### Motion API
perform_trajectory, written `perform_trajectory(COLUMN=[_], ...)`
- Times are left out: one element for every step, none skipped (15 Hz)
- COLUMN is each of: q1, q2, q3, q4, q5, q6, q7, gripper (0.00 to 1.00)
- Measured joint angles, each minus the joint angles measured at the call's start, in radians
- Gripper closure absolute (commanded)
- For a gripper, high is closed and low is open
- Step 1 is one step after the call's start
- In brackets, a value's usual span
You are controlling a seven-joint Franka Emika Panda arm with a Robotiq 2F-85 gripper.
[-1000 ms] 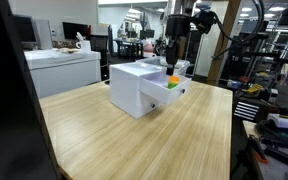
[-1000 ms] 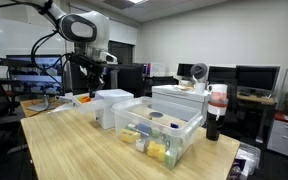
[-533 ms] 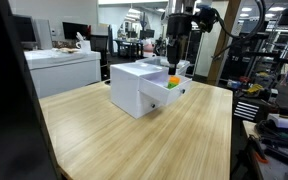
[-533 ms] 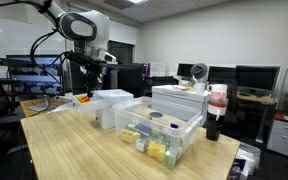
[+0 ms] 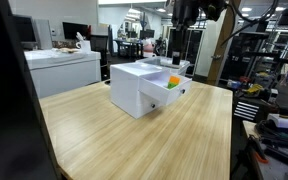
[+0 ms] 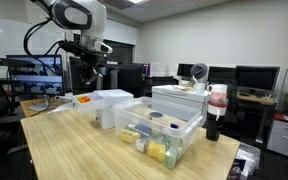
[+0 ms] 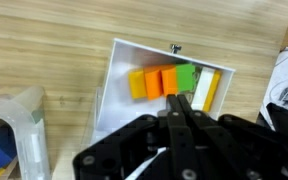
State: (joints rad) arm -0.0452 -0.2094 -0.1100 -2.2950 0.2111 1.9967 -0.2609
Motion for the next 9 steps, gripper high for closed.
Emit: perform_trajectory(q1=[0.0, 0.0, 0.0, 0.0, 0.0, 0.0, 0.0, 0.0, 0.0], q2=[-0.009, -0.018, -0.022, -0.023, -0.023, -0.023, -0.022, -0.021, -0.019], q3=[0.0, -0.001, -0.001, -0.001, -0.001, -0.001, -0.001, -0.001, 0.0], q4=[0.001, 0.002, 0.002, 0.003, 0.002, -0.003, -0.012, -0.022, -0.035], q5=[0.013, 0.027, 0.033, 0.035, 0.035, 0.035, 0.035, 0.033, 0.031], q6=[-0.038, -0.087, -0.12, -0.145, -0.165, -0.172, -0.174, -0.175, -0.175], q7=[-0.006, -0.011, -0.012, -0.013, -0.013, -0.013, -0.013, -0.013, -0.013], gripper=[0.95, 0.94, 0.94, 0.94, 0.94, 0.94, 0.94, 0.95, 0.95])
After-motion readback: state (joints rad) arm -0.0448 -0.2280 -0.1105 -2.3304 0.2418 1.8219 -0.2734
